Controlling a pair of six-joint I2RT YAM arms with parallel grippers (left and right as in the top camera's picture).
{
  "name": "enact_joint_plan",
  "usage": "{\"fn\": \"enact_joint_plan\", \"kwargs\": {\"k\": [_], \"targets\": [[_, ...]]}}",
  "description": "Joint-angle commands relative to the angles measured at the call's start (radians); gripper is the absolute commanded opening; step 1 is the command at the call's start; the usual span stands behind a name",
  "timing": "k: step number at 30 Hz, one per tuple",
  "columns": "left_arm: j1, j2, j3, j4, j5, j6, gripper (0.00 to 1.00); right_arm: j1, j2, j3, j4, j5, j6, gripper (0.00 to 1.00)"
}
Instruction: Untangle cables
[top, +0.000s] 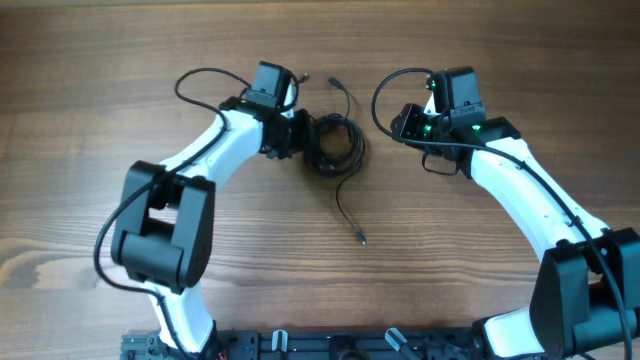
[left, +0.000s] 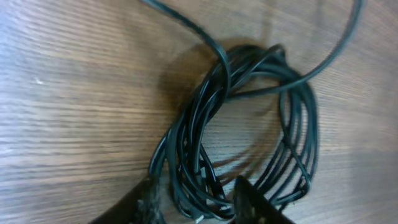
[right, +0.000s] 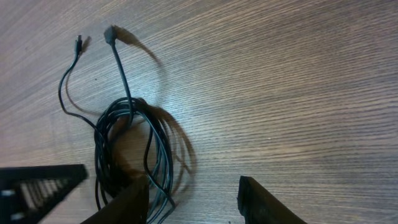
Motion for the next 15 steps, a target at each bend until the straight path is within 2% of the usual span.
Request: {"fn": "enact_joint_plan", "kwargs": {"k": [1, 4, 8, 11, 15], "targets": [[-0.025, 0.047, 0.011, -0.006, -0.058, -0.065, 0.35, 0.000, 0.011, -0.001, 0.000, -0.012, -0.014, 0.48], [-0.039, 0.069, 0.011, -0.016, -0.088, -0.077, 0.28, 0.000, 0.011, -0.006, 0.000, -0.023, -0.014, 0.48], [-0.036, 0.076, 0.011, -0.014, -0.121, -0.076, 0.04, 0.000, 0.011, -0.016, 0.003, -0.072, -0.014, 0.48], [-0.022, 0.076, 0.011, -0.015, -0.121, -0.052, 0.04, 0.000, 0.011, -0.020, 0.003, -0.114, -0.016, 0.48], [0.018, 0.071, 0.011, -0.016, -0.093, 0.120, 0.04, 0.000, 0.011, -0.020, 0.003, -0.199, -0.022, 0.47]]}}
